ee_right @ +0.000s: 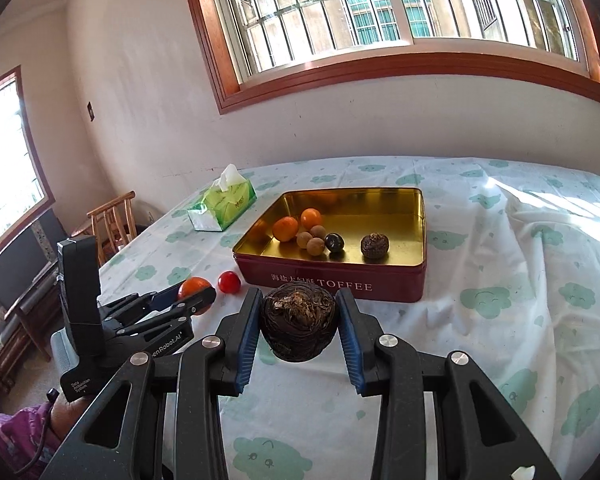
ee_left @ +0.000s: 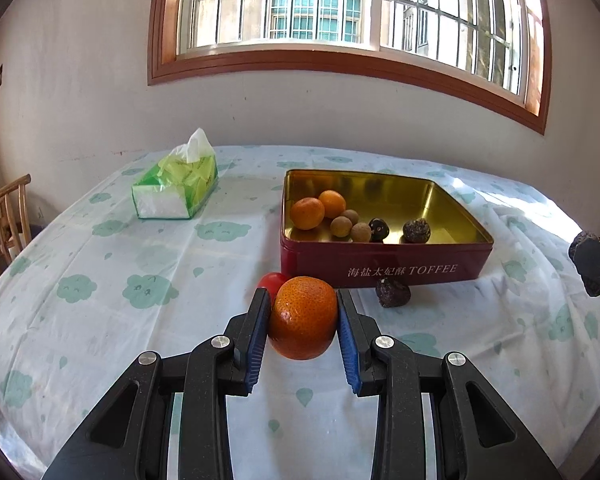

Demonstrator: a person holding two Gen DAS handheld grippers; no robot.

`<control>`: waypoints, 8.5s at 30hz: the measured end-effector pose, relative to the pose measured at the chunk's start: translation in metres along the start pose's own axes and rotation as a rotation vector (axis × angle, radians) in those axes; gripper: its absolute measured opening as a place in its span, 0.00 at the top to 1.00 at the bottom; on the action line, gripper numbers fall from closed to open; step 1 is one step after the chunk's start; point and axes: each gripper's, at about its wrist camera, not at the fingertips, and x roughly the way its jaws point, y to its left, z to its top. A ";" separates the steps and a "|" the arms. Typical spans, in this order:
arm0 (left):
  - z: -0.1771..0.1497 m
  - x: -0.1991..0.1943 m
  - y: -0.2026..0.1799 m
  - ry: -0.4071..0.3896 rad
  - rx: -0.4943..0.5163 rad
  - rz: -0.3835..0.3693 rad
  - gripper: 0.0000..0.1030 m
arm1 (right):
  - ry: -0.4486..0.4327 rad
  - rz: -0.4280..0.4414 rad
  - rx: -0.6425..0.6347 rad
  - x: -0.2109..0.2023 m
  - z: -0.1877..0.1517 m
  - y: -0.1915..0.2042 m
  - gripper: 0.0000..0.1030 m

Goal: Organize fruits

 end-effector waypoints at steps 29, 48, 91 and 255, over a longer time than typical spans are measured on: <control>0.055 -0.157 -0.017 -0.297 -0.005 -0.017 0.67 | -0.284 -0.009 -0.152 -0.121 0.034 0.075 0.66; 0.078 -0.158 -0.012 -0.334 -0.014 -0.001 0.67 | -0.321 -0.026 -0.152 -0.113 0.048 0.071 0.66; 0.133 -0.028 -0.017 -0.192 0.009 0.046 0.66 | -0.209 -0.044 -0.068 -0.010 0.106 0.019 0.66; 0.058 -0.028 -0.014 -0.016 -0.023 -0.066 0.71 | -0.045 0.028 0.034 -0.008 0.022 -0.019 0.68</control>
